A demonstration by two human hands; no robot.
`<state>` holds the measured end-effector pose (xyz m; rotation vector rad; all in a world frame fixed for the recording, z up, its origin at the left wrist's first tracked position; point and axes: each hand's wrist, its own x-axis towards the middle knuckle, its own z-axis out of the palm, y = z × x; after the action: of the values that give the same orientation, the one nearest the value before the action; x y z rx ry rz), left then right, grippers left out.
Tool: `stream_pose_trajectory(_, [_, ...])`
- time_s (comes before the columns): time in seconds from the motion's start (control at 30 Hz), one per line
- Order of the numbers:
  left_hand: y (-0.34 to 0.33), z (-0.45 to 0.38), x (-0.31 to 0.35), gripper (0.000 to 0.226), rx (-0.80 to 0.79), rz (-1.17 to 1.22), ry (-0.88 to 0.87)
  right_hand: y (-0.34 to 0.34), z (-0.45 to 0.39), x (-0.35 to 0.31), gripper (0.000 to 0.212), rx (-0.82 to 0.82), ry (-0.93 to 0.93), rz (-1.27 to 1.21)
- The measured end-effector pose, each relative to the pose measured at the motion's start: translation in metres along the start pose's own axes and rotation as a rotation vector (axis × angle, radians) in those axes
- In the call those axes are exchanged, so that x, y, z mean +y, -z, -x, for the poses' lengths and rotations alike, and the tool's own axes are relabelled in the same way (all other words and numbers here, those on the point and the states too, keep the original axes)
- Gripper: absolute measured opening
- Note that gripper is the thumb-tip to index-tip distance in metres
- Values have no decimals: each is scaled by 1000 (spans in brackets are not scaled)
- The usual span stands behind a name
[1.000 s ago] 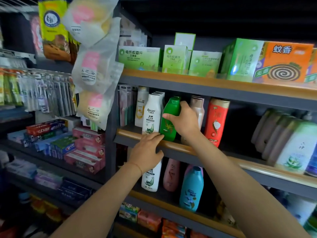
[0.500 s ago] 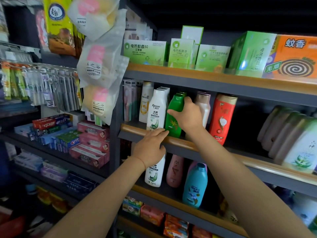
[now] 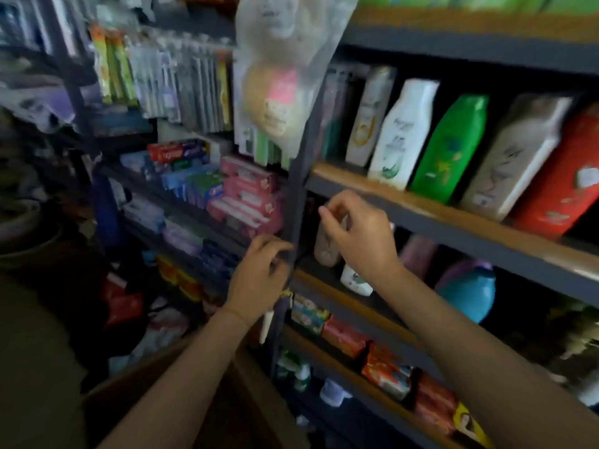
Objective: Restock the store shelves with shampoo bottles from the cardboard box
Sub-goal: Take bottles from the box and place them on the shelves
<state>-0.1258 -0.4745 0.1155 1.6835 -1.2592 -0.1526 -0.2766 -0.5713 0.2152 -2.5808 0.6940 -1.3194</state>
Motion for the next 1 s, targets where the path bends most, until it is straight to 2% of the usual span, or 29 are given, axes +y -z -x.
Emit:
stream_pose_trajectory(0.1, [8, 73, -93, 24, -3, -96, 329, -94, 56, 4, 20, -416, -159, -96])
stream_pose_trajectory(0.2, [16, 165, -166, 25, -74, -173, 646, -181, 125, 2, 20, -783, -305, -182])
stream_pose_trajectory(0.23, [19, 194, -184, 27, -90, -213, 742, -208, 149, 0, 21, -882, -343, -203])
stream_pose_trajectory(0.3, [25, 242, -216, 39, -30, -419, 821, -254, 195, -6, 22, -1024, -400, -233])
stream_pose_trajectory(0.37, [34, 273, -239, 62, 70, -579, 880, -294, 238, -10, 23, -1100, -412, -232])
stream_pose_trajectory(0.4, [39, 284, -248, 72, 105, -570, 941, -314, 259, -11, 22, -1144, -430, -225])
stream_pose_trajectory(0.5, [48, 307, -275, 90, 218, -234, 1121, -370, 316, -9, 17, -1284, -576, -195])
stream_pose_trajectory(0.63, [39, 330, -304, 77, 293, 129, 1192, -434, 382, 2, 9, -1405, -682, -150])
stream_pose_trajectory(0.73, [30, 342, -318, 59, 400, 293, 1228, -479, 427, 17, 21, -1451, -765, -149])
stream_pose_trajectory(0.8, [24, 344, -323, 52, 439, 295, 1216, -507, 457, 26, 29, -1502, -868, -153])
stream_pose_trajectory(0.87, [19, 343, -326, 52, 469, 232, 1199, -528, 482, 29, 40, -1594, -948, -104])
stream_pose_trajectory(0.93, [14, 342, -330, 58, 481, 143, 1200, -543, 502, 30, 62, -1666, -998, -52])
stream_pose_trajectory(1.0, [11, 342, -333, 65, 469, 84, 1200, -552, 515, 29, 81, -1693, -951, -2])
